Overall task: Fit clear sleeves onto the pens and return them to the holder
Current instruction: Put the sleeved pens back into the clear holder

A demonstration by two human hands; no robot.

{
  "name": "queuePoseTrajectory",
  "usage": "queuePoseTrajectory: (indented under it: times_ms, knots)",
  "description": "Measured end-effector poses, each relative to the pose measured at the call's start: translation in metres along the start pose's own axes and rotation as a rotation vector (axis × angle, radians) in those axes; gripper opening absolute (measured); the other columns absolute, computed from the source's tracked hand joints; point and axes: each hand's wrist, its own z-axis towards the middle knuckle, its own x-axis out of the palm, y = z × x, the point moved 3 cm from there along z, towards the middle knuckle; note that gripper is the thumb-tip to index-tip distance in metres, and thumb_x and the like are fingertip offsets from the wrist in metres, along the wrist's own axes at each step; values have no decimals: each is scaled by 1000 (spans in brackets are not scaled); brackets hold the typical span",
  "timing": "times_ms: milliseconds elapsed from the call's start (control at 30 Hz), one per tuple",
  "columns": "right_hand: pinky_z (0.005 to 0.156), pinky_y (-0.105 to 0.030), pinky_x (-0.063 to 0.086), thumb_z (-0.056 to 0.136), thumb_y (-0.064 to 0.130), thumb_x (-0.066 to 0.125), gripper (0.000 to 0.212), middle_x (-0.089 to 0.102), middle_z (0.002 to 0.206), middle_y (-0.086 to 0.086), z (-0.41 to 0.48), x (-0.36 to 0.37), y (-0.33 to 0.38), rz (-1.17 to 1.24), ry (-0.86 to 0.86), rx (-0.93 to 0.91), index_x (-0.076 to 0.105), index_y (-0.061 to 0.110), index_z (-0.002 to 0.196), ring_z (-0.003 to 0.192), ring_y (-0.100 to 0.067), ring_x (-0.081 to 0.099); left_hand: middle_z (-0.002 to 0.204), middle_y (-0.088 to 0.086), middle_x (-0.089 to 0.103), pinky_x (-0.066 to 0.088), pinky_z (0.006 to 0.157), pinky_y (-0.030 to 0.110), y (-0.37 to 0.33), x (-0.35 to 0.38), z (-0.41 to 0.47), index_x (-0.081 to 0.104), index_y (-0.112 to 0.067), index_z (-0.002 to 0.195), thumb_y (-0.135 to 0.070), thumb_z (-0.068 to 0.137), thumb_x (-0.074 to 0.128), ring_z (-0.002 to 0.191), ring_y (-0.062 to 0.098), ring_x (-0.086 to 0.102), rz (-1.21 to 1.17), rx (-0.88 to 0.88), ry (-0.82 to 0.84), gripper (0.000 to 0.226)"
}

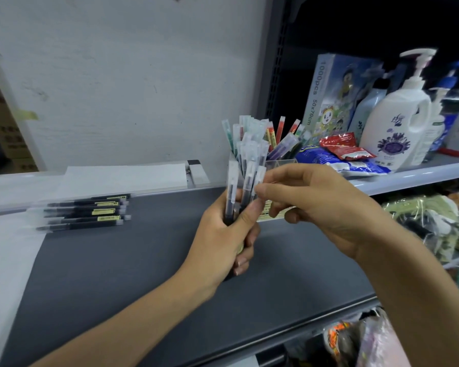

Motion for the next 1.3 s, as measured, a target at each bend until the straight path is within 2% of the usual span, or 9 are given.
queuePoseTrajectory:
  times_ms: [133,300,533,633,700,800,900,1000,1300]
  knots:
    - [51,-20,41,84,23,84,24,76,77,-6,2,4,-4,11,-40,-40,75,3,92,65,-11,63,64,9,54,39,39,25,1,4,-2,61,-31,91,-33,105,60,37,21,43,49,22,32,14]
    - [54,-20,47,81,27,86,11,78,80,-5,1,0,1,30,-100,-96,79,18,80,66,-9,67,65,16,64,44,38,19,-2,6,-2,56,-5,101,-35,106,52,46,29,65,13,-12,13,30]
    - [67,-27,63,101,22,70,9,79,87,-3,-10,-21,27,72,-377,-319,73,14,99,78,-18,78,88,20,74,40,41,8,-2,-5,0,66,-14,111,-38,107,50,71,29,77,25,29,-192,29]
    - [68,-28,63,105,24,64,11,79,89,-3,-17,-24,39,23,-481,-471,66,13,107,79,-18,78,74,12,69,40,38,18,1,-15,4,64,-17,108,-43,107,49,53,28,69,62,51,-297,30]
    - [68,-26,63,106,20,62,2,78,90,-3,-17,-23,41,-26,-510,-554,61,20,108,80,-17,78,59,3,48,29,37,22,5,-20,5,63,-18,104,-44,106,52,36,18,43,56,51,-311,28]
    - [70,-26,63,105,15,63,23,76,91,-2,-14,-17,38,-121,-537,-612,52,36,105,80,-14,77,59,-2,29,16,40,22,8,-23,7,61,-12,105,-51,95,66,41,12,21,1,-29,-295,41]
    - [74,-37,64,105,17,64,29,76,93,-1,-8,-11,31,-174,-547,-606,51,42,103,80,-16,77,62,-2,26,14,41,23,6,-22,10,59,-7,104,-69,80,71,45,12,18,-39,-64,-274,68]
    - [74,-47,63,104,21,65,20,76,92,1,0,-10,24,-191,-553,-597,55,39,106,80,-19,76,61,-3,29,14,41,22,3,-21,9,63,-16,96,-80,83,57,43,11,17,-134,-77,-266,66]
    - [76,-49,62,100,20,70,16,74,84,4,25,-1,4,-265,-503,-470,62,28,110,77,-21,73,61,-5,35,15,39,20,9,-23,12,58,-16,92,-49,107,37,43,9,19,-195,-108,-296,42]
